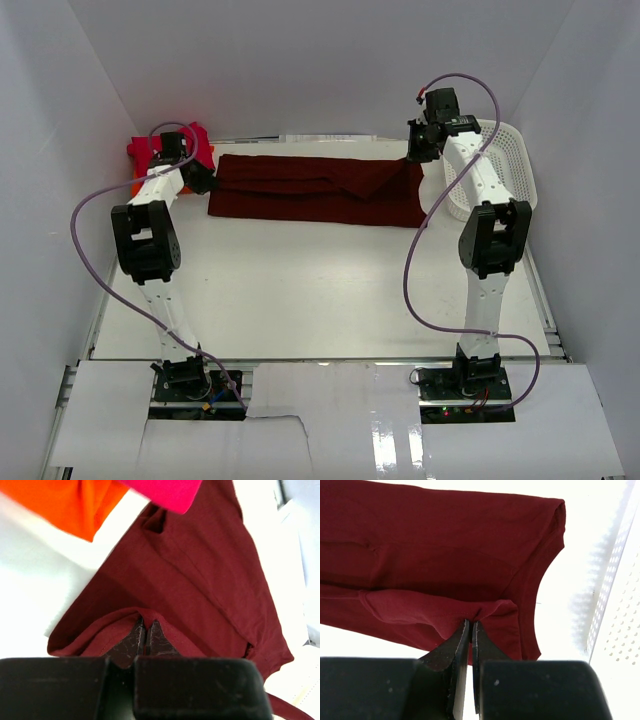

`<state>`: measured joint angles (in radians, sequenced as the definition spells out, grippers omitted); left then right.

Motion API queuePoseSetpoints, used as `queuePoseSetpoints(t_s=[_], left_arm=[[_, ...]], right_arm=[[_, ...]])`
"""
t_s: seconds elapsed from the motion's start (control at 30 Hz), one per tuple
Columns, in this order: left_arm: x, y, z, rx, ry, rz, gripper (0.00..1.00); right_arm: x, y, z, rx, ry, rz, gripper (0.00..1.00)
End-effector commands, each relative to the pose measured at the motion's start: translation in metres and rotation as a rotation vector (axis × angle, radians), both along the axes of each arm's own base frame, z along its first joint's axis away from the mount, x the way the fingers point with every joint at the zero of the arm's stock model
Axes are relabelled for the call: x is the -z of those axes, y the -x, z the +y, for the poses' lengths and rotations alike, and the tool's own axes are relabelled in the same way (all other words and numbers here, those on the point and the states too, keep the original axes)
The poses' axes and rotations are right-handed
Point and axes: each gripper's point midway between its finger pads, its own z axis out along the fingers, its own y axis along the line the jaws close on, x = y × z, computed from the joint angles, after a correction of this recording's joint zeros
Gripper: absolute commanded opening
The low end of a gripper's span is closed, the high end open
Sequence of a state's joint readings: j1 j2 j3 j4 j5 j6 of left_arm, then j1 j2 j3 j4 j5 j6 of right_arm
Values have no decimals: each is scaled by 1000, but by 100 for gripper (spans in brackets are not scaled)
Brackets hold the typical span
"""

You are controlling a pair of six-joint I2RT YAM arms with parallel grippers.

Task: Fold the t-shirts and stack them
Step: Fold the other side of the tshirt into a rectangle

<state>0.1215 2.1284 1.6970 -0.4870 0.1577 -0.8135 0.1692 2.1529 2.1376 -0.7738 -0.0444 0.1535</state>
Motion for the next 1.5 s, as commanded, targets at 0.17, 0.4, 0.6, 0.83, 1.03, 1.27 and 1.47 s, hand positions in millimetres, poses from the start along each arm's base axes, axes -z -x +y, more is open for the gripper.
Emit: queuePoseSetpoints(t_s=[0.17,0.4,0.6,0.83,1.03,1.27,1.47], left_arm=[[-11,-21,1,-2,28,-51,0],[-7,-28,2,1,17,-54,0],[-2,-32,0,6,30,-50,0],[3,-39,0,10,37,-53,0],[7,-41,0,11,33,-55,0],[5,-46,4,4,17,-72,0],[7,-52,1,7,40,-82,0]], right_arm=[[-4,-21,-7,22,-11,-61,8],[-1,-29,-10,31,-16,-72,8],[8,-35,-10,32,-22,-69,8],[20,-42,-11,33,-28,-74,8],[26,-49,-10,35,-37,-89,8],[37,-57,-8,37,-40,-101,8],[49,-64,-7,40,-47,-102,8]])
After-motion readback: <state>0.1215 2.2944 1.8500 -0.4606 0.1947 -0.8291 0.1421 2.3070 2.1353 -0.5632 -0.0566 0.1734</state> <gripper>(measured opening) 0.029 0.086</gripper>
